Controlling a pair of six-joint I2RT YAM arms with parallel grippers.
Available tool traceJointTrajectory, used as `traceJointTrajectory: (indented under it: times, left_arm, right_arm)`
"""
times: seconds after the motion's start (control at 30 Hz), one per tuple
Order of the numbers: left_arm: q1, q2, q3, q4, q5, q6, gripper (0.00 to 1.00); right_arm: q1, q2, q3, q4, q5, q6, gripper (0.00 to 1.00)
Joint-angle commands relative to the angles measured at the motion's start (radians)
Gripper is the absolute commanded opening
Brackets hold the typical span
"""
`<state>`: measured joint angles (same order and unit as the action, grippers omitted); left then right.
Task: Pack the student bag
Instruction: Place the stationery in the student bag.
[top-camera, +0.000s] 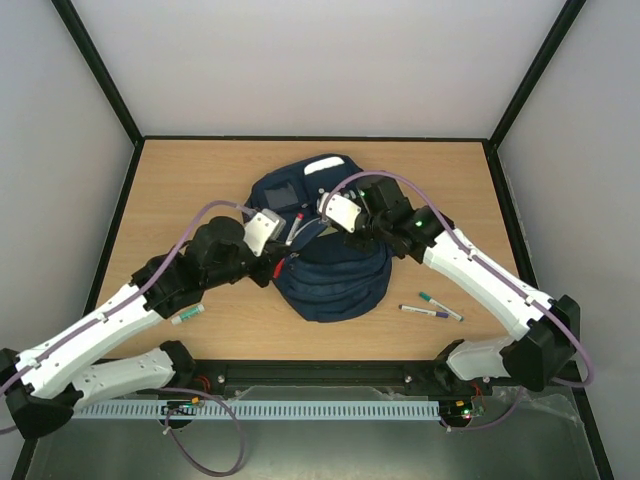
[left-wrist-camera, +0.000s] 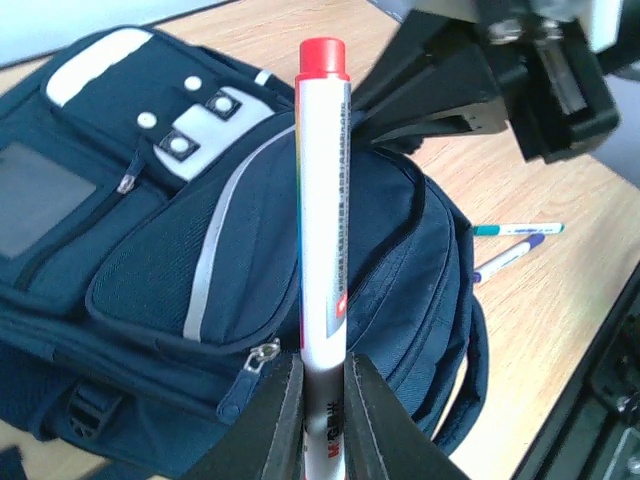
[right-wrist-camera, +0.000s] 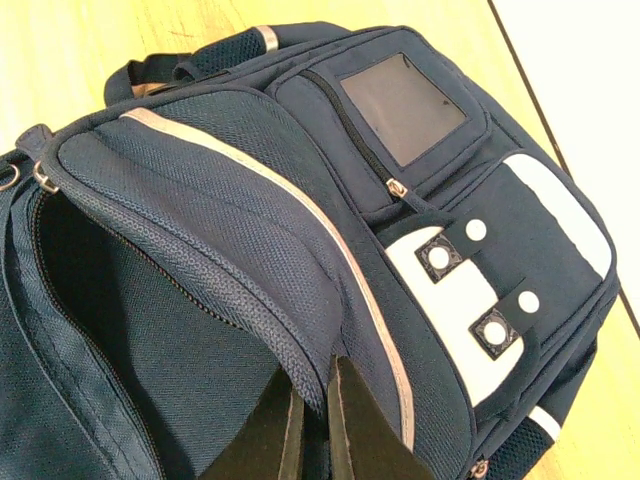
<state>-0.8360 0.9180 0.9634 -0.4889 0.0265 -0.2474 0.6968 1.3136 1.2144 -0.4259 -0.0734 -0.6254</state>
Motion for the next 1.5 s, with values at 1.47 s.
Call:
traceJointTrajectory:
  times: [1.47]
  left_arm:
    - [-0.333, 0.813, 0.318, 0.166, -0.907, 0.857, 0.15]
  right_arm:
    - [0.001, 0.016, 0.151, -0.006, -0.165, 0.071, 0.01]
